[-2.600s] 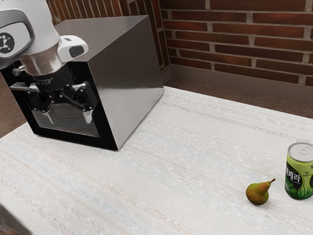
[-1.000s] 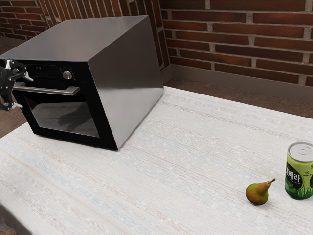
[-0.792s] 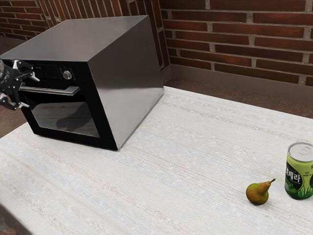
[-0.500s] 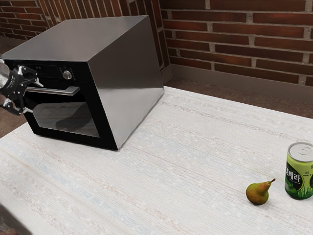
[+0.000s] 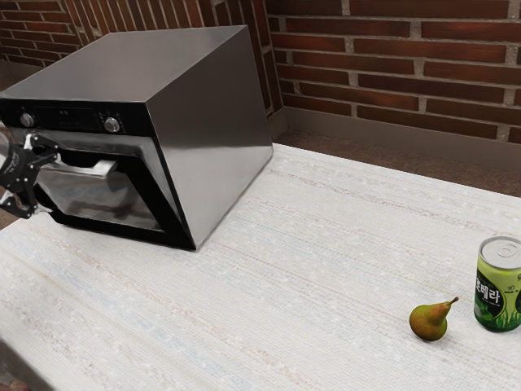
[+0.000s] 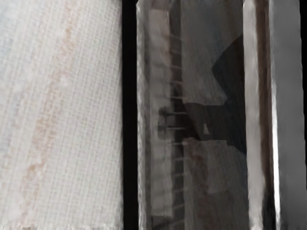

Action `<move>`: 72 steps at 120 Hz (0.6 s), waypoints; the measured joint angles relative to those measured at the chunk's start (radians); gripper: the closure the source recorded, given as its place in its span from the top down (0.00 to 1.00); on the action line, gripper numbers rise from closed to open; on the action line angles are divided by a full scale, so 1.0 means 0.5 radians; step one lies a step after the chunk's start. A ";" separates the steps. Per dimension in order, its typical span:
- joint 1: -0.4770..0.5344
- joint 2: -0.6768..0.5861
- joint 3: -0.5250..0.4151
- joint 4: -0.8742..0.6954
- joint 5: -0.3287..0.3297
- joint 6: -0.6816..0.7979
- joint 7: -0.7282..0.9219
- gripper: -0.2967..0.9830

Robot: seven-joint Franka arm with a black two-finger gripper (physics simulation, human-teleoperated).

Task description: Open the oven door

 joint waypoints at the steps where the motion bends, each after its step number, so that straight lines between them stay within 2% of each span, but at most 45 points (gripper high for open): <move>1: 0.003 -0.038 0.000 -0.038 0.007 0.007 0.000 0.77; 22: 0.159 -1.169 0.005 -1.045 0.122 0.128 -0.005 0.77; 26: 0.194 -1.332 0.006 -1.146 0.138 0.138 -0.006 0.77; 30: 0.196 -1.413 -0.013 -1.125 0.224 0.122 -0.006 0.76; 36: 0.174 -1.366 -0.179 -0.826 0.360 -0.013 -0.007 0.76; 41: 0.084 -1.304 -0.291 -0.619 0.419 -0.169 -0.009 0.76; 46: -0.148 -1.147 -0.343 -0.379 0.452 -0.314 -0.008 0.76; 53: -0.511 -0.716 -0.445 0.324 0.505 -0.645 0.004 0.76; 58: -0.810 -0.510 -0.526 0.636 0.570 -0.870 0.011 0.76; 64: -1.041 -0.330 -0.569 0.814 0.633 -1.084 0.039 0.76; 72: -1.252 -0.238 -0.595 0.827 0.654 -1.296 0.077 0.77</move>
